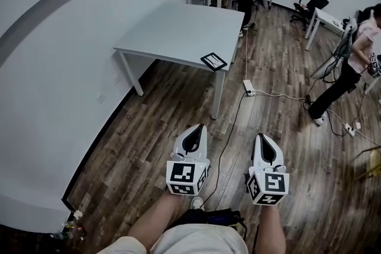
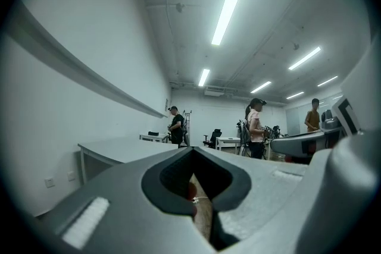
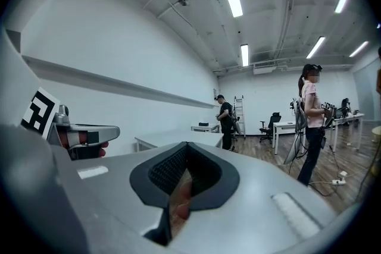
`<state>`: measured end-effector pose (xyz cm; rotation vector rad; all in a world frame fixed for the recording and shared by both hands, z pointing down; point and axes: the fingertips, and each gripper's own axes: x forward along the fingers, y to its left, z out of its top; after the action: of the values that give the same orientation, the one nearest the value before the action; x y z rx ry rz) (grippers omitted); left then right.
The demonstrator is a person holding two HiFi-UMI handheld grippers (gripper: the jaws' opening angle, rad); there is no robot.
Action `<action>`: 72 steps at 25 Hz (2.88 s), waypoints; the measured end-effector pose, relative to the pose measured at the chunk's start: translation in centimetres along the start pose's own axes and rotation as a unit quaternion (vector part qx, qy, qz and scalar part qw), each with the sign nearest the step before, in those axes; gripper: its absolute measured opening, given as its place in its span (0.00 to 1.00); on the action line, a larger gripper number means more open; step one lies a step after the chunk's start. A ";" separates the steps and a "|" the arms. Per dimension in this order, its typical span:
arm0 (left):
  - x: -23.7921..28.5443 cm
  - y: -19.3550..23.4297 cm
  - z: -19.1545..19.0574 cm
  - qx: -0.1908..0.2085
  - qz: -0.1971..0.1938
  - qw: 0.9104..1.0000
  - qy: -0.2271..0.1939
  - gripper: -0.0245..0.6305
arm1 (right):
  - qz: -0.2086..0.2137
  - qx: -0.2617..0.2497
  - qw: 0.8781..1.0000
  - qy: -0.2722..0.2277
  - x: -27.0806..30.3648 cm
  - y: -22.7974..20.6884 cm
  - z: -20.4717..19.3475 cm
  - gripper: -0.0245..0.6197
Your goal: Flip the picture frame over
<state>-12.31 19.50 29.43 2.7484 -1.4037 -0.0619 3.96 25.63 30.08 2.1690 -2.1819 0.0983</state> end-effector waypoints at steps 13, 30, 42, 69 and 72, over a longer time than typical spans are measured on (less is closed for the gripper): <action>5.9 5.2 -0.3 -0.002 -0.013 1.000 0.008 0.04 | -0.015 0.001 1.000 0.003 7.1 0.5 0.2 0.08; 20.0 5.9 -1.2 0.007 0.003 1.000 0.022 0.04 | 0.006 0.024 1.000 0.013 20.0 -7.0 -0.9 0.08; 29.2 6.1 -2.7 0.013 0.052 0.998 0.022 0.04 | 0.033 0.024 0.999 0.015 28.6 -12.9 -2.4 0.08; 42.0 15.9 -9.7 -0.061 0.011 0.995 0.078 0.04 | 0.011 -0.003 0.995 0.101 42.6 -10.2 -5.8 0.08; 42.6 16.6 -10.9 -0.065 0.001 0.994 0.087 0.04 | 0.007 -0.001 0.994 0.106 43.4 -9.5 -6.8 0.08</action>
<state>-0.13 -24.37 40.99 2.5767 -1.3087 0.0828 13.21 -17.02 40.71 2.0366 -2.0772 0.3114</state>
